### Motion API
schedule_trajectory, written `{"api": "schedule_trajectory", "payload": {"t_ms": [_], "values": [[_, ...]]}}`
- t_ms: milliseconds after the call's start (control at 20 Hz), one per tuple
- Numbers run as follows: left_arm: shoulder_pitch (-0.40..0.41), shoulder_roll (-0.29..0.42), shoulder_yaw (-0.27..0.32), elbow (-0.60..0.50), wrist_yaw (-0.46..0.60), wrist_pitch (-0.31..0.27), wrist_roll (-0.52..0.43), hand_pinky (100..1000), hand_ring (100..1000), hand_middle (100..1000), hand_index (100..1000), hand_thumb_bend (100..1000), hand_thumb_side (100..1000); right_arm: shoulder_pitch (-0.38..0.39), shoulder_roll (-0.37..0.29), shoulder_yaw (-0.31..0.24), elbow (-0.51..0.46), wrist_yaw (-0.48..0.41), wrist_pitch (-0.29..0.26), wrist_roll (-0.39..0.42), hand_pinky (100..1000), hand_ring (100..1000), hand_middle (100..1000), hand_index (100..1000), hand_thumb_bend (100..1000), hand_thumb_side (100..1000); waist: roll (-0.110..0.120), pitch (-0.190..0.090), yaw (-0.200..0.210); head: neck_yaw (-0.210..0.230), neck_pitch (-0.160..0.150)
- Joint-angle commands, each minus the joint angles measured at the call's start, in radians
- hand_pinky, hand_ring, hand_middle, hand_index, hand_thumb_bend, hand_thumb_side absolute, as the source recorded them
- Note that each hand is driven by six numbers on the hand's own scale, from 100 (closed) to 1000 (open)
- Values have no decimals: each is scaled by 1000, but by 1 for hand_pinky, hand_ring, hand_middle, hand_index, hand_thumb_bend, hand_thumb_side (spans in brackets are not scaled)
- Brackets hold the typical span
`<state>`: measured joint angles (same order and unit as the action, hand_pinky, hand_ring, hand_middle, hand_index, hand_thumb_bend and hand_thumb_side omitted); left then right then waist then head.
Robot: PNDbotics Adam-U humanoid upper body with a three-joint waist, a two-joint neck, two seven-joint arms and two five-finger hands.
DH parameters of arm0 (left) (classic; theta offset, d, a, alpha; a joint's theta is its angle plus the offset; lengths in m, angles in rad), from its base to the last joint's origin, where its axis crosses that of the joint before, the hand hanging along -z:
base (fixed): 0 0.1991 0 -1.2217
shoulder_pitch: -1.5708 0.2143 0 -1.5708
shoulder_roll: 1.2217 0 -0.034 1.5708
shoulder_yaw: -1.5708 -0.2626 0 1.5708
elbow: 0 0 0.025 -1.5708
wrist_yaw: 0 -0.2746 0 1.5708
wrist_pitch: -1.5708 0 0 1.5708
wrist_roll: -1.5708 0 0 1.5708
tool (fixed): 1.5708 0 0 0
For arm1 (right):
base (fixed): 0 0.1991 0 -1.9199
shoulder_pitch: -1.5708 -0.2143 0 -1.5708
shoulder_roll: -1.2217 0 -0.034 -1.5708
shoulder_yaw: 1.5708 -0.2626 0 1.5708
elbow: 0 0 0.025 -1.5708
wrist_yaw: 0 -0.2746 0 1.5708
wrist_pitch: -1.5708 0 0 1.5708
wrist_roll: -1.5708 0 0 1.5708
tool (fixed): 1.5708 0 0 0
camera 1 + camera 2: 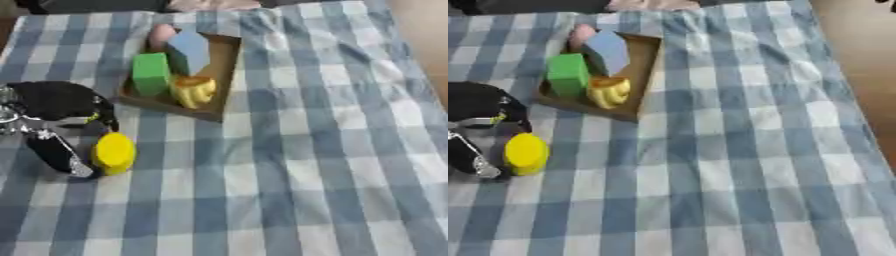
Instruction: Pick up objects on the table and place them in the box.
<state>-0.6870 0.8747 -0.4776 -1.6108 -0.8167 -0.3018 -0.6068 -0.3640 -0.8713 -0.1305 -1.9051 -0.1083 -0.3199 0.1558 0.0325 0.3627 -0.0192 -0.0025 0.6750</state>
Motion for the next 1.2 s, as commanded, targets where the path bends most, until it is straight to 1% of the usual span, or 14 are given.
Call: {"api": "schedule_trajectory", "payload": {"t_ms": [50,100,150,200,350,400,450,500,650,800,850,900,1050,1200], "values": [[-17,6,1,18,-31,-7,27,821,760,627,758,495,466,-5,-19,-18,-8,-6,0,3,870,614,435,762,100,470,-5,-21,-2,3,-14],[-18,0,-1,27,-35,-7,38,814,755,621,754,479,464,-4,-18,-19,-8,-6,0,3,870,614,435,762,100,470,-5,-21,-2,3,-14],[-18,-5,-3,35,-36,-6,49,797,740,607,742,432,436,-3,-17,-20,-8,-7,0,2,870,614,436,762,100,470,-6,-21,-2,4,-15],[-18,-10,-4,41,-34,-3,62,780,719,586,723,348,386,-2,-16,-21,-8,-7,0,2,870,614,436,762,100,470,-7,-21,-3,4,-15],[-12,-17,-3,44,-9,17,102,764,694,562,703,213,279,2,-15,-22,-6,-4,0,2,871,614,436,762,100,470,-8,-20,-2,4,-14],[-11,-18,-3,42,2,23,109,754,682,551,693,190,266,3,-15,-23,-6,-3,0,2,871,614,436,762,100,470,-7,-20,-2,4,-14],[-9,-18,-2,38,12,29,113,732,665,540,682,118,259,4,-13,-24,-6,-3,0,2,871,614,436,762,100,470,-7,-20,-1,4,-14],[-7,-17,0,34,23,36,117,723,657,532,672,100,257,4,-12,-24,-5,-2,1,3,871,614,436,762,100,470,-7,-20,-1,4,-14],[5,-9,18,-2,58,59,120,719,651,527,665,100,262,8,-12,-25,-2,1,1,4,871,614,436,762,100,470,-7,-21,-1,1,-13],[14,11,60,-94,97,80,105,718,648,524,662,100,259,13,-13,-27,-1,2,0,3,872,614,436,762,100,470,-6,-23,1,-3,-10],[10,17,79,-132,111,87,100,719,648,525,661,100,358,14,-14,-28,0,2,0,1,872,614,436,762,100,477,-5,-24,2,-5,-9],[3,20,98,-168,127,96,94,719,648,522,661,100,254,15,-15,-29,-1,1,0,0,872,614,436,762,100,470,-4,-26,4,-6,-8],[-44,17,135,-226,176,124,67,719,644,517,655,100,252,15,-19,-27,-3,-3,0,-1,871,615,437,762,100,470,-2,-32,5,-10,-7],[-114,-3,143,-207,214,147,28,718,644,516,654,100,252,16,-25,-25,-5,-6,-3,-2,871,615,438,762,100,470,1,-39,4,-11,-6]]}}
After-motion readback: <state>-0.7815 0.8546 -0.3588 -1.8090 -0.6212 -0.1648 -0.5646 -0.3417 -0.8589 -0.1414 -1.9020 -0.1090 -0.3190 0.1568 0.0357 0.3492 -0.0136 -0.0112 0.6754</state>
